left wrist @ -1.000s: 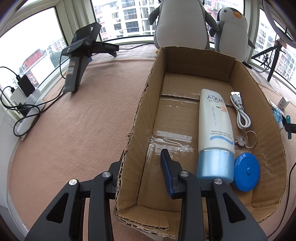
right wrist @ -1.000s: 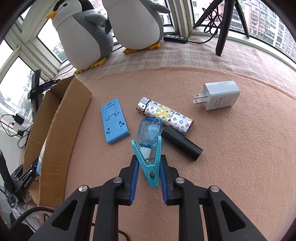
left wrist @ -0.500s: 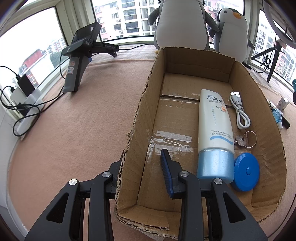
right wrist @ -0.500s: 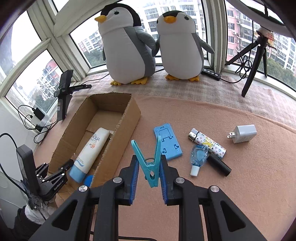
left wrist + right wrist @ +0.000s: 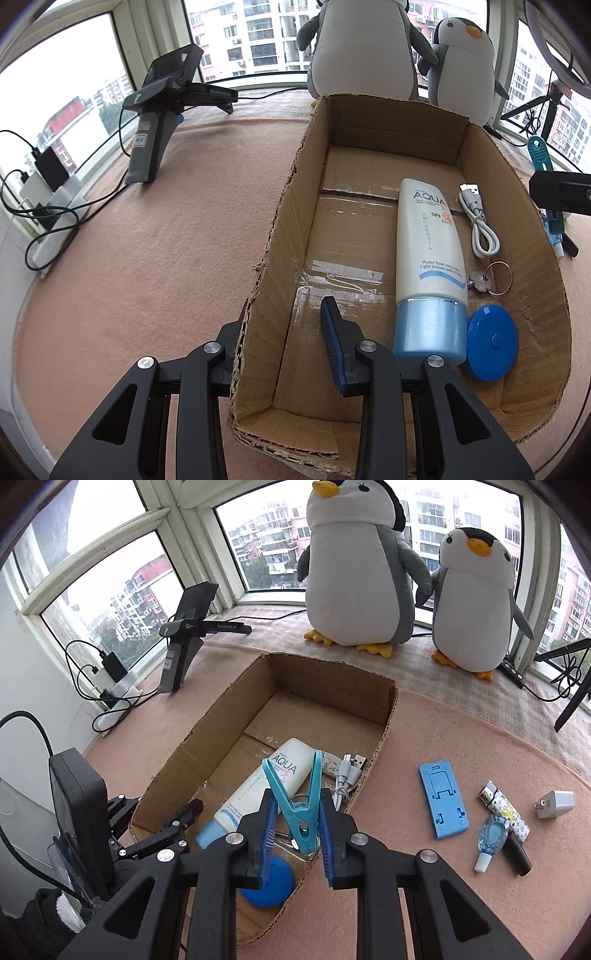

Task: Organize rigid objects
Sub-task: 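Carry the teal peg into the box and release it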

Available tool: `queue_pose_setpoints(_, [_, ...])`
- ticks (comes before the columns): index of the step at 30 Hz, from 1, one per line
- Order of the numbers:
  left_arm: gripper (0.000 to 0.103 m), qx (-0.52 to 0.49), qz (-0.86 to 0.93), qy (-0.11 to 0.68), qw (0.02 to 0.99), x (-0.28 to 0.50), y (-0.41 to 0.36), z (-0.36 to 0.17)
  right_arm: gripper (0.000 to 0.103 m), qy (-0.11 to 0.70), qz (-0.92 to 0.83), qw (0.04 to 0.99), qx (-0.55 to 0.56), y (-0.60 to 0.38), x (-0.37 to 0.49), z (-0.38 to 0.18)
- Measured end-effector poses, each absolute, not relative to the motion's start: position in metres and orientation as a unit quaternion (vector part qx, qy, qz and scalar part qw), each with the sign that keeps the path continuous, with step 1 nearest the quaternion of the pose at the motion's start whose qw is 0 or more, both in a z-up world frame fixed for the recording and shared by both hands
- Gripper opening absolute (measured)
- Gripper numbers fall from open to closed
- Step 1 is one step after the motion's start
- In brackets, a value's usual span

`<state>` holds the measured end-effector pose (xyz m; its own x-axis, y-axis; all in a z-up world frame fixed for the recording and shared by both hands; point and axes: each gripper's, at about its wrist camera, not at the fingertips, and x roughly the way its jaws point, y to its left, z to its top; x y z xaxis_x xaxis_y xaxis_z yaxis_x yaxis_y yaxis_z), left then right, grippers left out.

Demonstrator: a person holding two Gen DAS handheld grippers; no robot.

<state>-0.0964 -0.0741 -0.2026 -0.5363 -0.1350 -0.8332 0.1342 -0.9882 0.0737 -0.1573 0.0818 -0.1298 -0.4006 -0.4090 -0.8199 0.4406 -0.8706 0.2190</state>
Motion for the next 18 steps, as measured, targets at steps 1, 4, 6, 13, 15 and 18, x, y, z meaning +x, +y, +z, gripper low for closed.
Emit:
queue_pose_setpoints(1, [0.032,0.475,-0.876,0.0,0.077,-0.097,-0.075,-0.203,0.019,0.018,-0.835,0.255,0.487,0.079,-0.157,-0.132])
queue_pose_setpoints(4, [0.032,0.475,-0.876,-0.001,0.077,-0.097,-0.075,-0.203,0.019,0.024,-0.833,0.257,0.489,0.072,-0.157,-0.137])
queue_pose_setpoints(6, [0.032,0.475,-0.876,0.0,0.077,-0.096,-0.074,-0.203,0.019,0.025,-0.831,0.259,0.491,0.07,-0.156,-0.139])
queue_pose_setpoints(13, [0.032,0.475,-0.877,0.0,0.077,-0.096,-0.074,-0.203,0.025,0.028,-0.834,0.257,0.487,0.069,-0.156,-0.138])
queue_pose_setpoints(15, [0.032,0.475,-0.877,0.0,0.077,-0.096,-0.074,-0.203,0.053,0.022,-0.839,0.253,0.481,0.071,-0.155,-0.135])
queue_pose_setpoints(18, [0.032,0.475,-0.877,0.0,0.077,-0.096,-0.074,-0.203,0.06,0.018,-0.844,0.247,0.475,0.074,-0.156,-0.131])
